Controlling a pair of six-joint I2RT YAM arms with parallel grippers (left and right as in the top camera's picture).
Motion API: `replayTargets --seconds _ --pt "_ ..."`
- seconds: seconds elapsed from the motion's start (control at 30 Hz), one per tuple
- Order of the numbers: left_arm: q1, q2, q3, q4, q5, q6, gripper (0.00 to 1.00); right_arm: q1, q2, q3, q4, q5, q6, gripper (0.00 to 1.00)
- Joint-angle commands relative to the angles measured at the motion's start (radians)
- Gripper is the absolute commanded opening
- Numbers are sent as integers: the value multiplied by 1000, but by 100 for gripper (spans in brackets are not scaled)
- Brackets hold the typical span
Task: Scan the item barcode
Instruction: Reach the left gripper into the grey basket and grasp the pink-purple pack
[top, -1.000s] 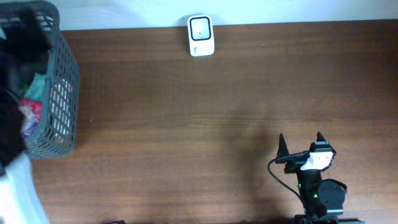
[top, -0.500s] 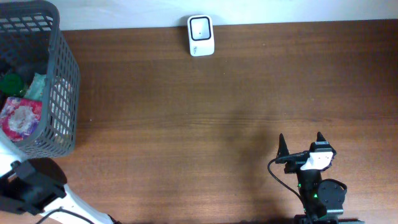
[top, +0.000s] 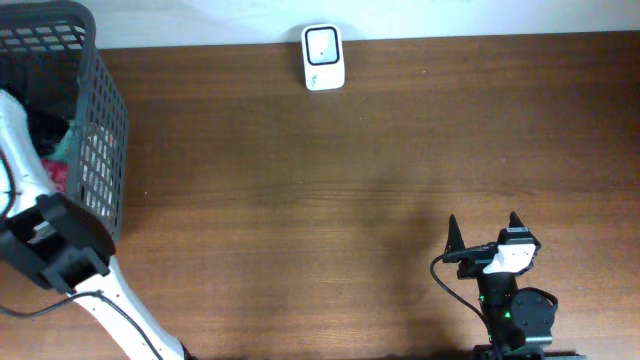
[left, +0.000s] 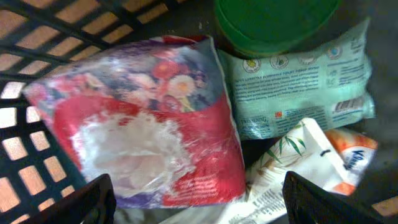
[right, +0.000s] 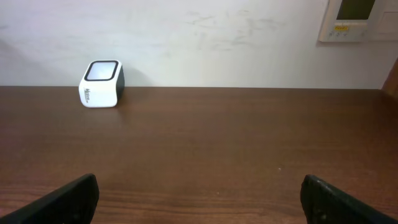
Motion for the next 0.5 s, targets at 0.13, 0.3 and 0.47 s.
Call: replayTargets --seconds 0.13,0.3,0.47 --pt "16 101 4 19 -49 -11 72 -6 -8 -7 -3 9 1 99" --pt "17 131 4 -23 -48 -10 59 -6 -8 -7 -3 9 1 99" --pt "17 148 -23 -44 -48 -10 0 -6 -8 -7 -3 9 1 99"
